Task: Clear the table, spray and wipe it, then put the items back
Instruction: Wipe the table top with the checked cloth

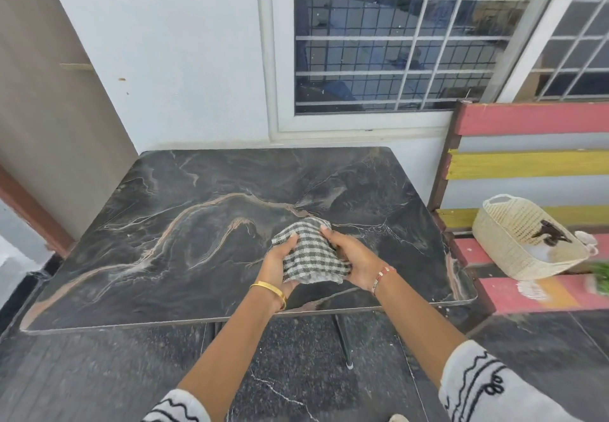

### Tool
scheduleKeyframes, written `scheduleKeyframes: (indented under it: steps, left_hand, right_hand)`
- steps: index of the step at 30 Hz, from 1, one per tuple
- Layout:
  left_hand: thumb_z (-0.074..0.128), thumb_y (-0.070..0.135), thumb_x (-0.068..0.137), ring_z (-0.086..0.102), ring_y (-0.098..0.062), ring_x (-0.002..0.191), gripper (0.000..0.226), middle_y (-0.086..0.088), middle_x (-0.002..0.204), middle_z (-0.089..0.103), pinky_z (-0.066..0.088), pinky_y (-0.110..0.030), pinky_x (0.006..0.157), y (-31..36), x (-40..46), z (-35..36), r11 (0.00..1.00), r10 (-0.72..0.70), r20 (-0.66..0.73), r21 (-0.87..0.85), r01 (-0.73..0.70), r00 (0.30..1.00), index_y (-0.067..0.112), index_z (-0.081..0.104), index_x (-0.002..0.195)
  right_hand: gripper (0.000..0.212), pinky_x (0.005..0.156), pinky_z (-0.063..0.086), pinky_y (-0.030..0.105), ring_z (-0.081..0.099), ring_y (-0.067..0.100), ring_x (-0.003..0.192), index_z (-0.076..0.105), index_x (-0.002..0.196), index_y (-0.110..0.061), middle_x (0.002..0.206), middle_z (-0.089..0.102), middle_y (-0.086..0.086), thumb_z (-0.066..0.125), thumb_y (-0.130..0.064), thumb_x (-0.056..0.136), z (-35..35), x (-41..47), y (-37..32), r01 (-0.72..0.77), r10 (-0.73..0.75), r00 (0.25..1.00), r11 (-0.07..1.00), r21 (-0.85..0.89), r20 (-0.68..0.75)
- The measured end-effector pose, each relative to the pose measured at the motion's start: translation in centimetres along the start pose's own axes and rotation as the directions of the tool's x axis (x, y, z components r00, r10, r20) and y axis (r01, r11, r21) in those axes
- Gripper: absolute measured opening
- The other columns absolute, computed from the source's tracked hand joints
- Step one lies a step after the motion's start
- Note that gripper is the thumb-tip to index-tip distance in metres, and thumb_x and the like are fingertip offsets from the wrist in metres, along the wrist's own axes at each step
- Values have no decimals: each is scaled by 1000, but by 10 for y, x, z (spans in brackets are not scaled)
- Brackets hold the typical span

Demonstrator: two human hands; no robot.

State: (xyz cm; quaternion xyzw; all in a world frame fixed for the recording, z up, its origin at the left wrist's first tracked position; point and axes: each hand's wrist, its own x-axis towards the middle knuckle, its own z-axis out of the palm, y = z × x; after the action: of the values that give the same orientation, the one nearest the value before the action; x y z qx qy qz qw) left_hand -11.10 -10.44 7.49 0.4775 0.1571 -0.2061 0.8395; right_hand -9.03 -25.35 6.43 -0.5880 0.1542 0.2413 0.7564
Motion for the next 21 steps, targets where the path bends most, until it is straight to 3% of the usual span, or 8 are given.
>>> scheduleKeyframes:
  steps: [2, 7, 10, 13, 16, 18, 20, 21]
  left_hand:
    - [53, 26, 89, 65, -23, 85, 20, -4, 74, 75, 51, -38, 83, -7, 9, 12, 999, -27, -12, 29, 28, 1000, 9, 64, 92]
    - [60, 31, 84, 62, -24, 103, 30, -7, 106, 68, 44, -44, 102, -31, 37, 54, 982, -90, -49, 164, 97, 995, 13, 62, 108]
    - [62, 32, 83, 59, -23, 108, 31, -5, 113, 64, 41, -43, 104, -46, 48, 85, 970, -118, -84, 205, 133, 989, 16, 59, 110]
    - [65, 28, 82, 57, -24, 111, 31, -5, 117, 62, 42, -45, 103, -62, 60, 117, 966, -124, -105, 216, 144, 987, 15, 58, 109]
    - [66, 20, 81, 57, -23, 106, 27, -5, 114, 62, 45, -42, 97, -83, 76, 164, 958, -132, -120, 238, 158, 984, 12, 59, 106]
    - [66, 17, 82, 55, -20, 98, 19, -3, 104, 59, 47, -35, 87, -100, 86, 192, 948, -131, -149, 272, 168, 980, 11, 59, 99]
    - [63, 11, 84, 63, -13, 67, 6, -2, 82, 57, 51, -22, 59, -116, 94, 220, 942, -136, -178, 282, 183, 975, 12, 58, 82]
    - [62, 8, 84, 63, -9, 49, 10, -2, 72, 58, 49, -18, 43, -126, 100, 237, 936, -137, -188, 297, 189, 973, 11, 56, 76]
  right_hand:
    - [39, 79, 57, 35, 68, 23, 90, 63, 114, -5, 102, 71, 9, 64, -33, 87, -17, -3, 0, 11, -10, 1000, 998, 55, -28]
    - [30, 67, 59, 32, 70, 22, 77, 62, 112, 3, 98, 69, 16, 65, -10, 85, -73, -14, -8, 71, -38, 982, 982, 174, -183]
    - [20, 58, 57, 27, 70, 20, 71, 65, 103, 1, 89, 71, 13, 65, -8, 85, -107, -23, -13, 110, -61, 964, 978, 179, -259]
    - [14, 61, 57, 28, 70, 21, 72, 67, 97, -1, 85, 72, 12, 65, -6, 84, -142, -26, -15, 142, -70, 943, 969, 201, -325]
    - [23, 69, 57, 33, 68, 26, 81, 65, 105, 2, 96, 70, 16, 65, -5, 83, -189, -32, -21, 174, -82, 924, 960, 218, -375]
    - [17, 66, 57, 32, 68, 25, 76, 66, 99, 1, 92, 69, 16, 61, -1, 83, -223, -36, -25, 166, -64, 918, 958, 232, -392]
    - [16, 65, 54, 33, 66, 26, 72, 66, 89, -1, 87, 68, 16, 55, 5, 81, -255, -41, -27, 144, -39, 917, 961, 238, -396]
    - [18, 67, 53, 34, 64, 27, 74, 66, 86, -2, 88, 67, 16, 53, 8, 78, -277, -43, -28, 136, -28, 915, 961, 241, -402]
